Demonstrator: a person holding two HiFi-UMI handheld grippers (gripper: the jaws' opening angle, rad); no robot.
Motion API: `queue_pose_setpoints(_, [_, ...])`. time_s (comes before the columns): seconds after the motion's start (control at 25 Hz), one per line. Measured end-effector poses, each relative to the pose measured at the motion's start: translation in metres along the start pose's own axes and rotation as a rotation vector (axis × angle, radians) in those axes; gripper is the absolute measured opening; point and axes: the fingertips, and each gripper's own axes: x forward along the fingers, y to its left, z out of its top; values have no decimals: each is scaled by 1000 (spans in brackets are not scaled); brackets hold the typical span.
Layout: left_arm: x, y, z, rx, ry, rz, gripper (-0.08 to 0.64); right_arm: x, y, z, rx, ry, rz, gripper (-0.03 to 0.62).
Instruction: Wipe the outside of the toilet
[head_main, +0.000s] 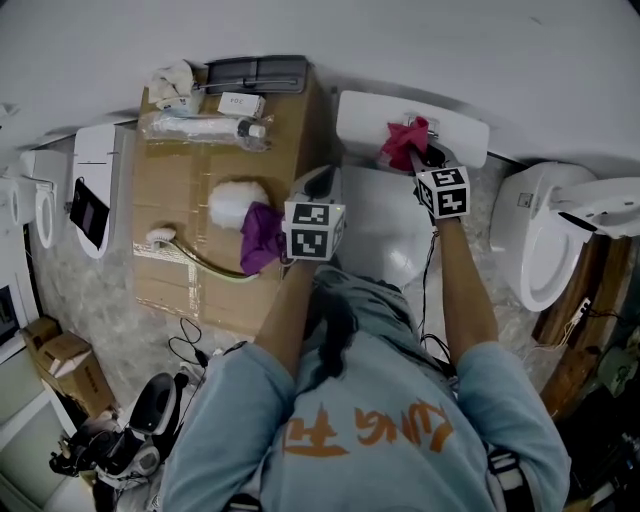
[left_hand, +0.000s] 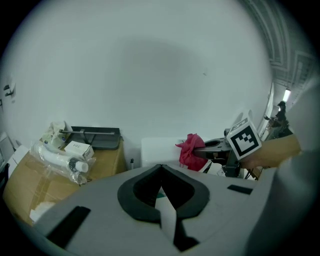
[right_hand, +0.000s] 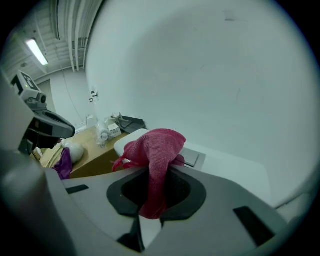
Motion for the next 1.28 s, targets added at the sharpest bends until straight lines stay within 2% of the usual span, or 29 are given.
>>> queue_pose_setpoints(0.44, [1,-50,10,85,-9,-96,25,-42,-56,-28,82,-46,-124,64])
queue_pose_setpoints(0.68, [2,-75,17,132,3,-135,25,-66,-92,-45,176,-90,-211,64])
queue_pose_setpoints(0.8, [-2,-87,12,167,20,-161,25,-73,-104,-50,167,-108,-238,63])
queue_pose_setpoints(0.92, [-9,-88,4,191,31,-156,25,-80,-114,-53,180,-129,-284,63])
queue_pose_setpoints(1.12, [-17,-83,0,181,17,-136,25,-98,-131,-71,336,-171,-350,64])
queue_pose_setpoints(1.2, [-19,-85,-2,166,3,-136,25,-103,-133,-78,355,-137,-381,64])
queue_pose_setpoints(1.28, [-22,-86,-3,149,-14,-139,25,-114,-130,-83,335,-119,-420,64])
